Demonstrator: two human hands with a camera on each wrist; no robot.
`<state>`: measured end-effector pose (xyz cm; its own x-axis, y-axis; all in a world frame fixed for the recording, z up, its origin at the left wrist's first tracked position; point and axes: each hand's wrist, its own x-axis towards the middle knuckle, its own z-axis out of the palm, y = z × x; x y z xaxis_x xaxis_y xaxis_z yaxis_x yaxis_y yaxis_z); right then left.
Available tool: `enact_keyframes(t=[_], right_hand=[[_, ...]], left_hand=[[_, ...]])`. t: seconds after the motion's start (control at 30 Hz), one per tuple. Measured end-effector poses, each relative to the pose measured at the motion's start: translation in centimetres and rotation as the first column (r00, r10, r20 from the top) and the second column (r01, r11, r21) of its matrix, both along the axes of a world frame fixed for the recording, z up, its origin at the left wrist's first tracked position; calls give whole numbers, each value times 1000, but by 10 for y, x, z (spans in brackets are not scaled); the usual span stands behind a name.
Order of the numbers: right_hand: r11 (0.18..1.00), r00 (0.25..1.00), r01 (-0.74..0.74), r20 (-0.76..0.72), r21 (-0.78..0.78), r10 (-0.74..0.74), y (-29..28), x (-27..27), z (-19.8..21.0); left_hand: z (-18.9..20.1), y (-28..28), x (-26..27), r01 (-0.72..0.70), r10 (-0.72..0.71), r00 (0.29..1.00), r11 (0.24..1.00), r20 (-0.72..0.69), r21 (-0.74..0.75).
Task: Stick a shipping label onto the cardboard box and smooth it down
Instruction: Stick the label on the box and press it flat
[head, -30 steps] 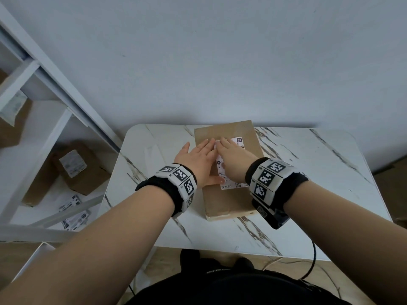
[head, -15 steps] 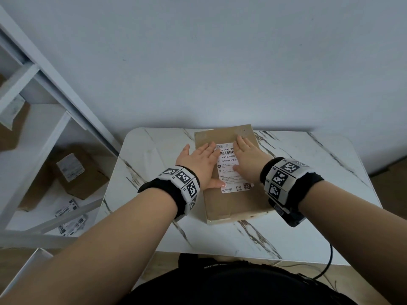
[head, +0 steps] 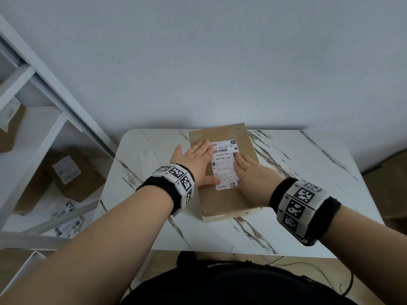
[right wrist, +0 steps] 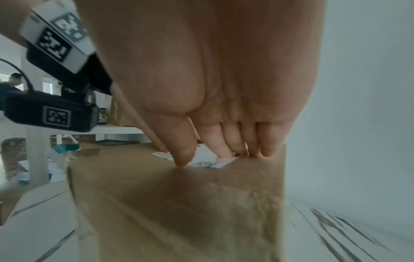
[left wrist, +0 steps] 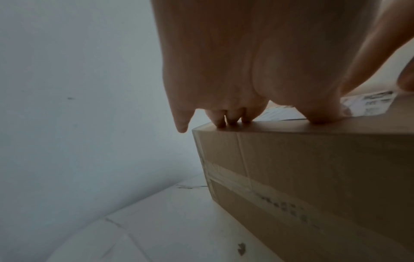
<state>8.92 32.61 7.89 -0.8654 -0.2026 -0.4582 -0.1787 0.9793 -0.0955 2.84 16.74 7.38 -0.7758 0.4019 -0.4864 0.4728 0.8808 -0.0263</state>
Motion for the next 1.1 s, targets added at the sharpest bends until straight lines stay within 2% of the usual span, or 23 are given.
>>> enact_keyframes(t=[0.1,0.33,0.5,0.63,0.87,1.0,1.1], right_hand=[[999,999,-32,-15,7,32,3,4,0],[1000,999,-20,-36,13,21,-3,-2,1],[999,999,23,-41,33,-21,-6,-7,-2],[999,999,30,-46,44,-28,-8,-9,-9],[998,996,59,-68,-8,-59,-7,-8,-16],[997,994,66,-83,-31,-69,-7,-2,-23],[997,993,-70,-98,-28,67,1,8,-22]], left_hand=[[-1,0,3,28,-28,999,1000,-25,-9],[3,6,4,239,-239,971,971,-20,-15],[1,15,-8,90,-91,995,996,-28,-14],[-6,21,1,35,-38,998,998,-54,-43],[-11,10,42,111,-112,990,994,-85,-18],[-13,7,50,87,-86,992,996,-91,14],[-14,7,50,75,-74,993,997,-91,14]])
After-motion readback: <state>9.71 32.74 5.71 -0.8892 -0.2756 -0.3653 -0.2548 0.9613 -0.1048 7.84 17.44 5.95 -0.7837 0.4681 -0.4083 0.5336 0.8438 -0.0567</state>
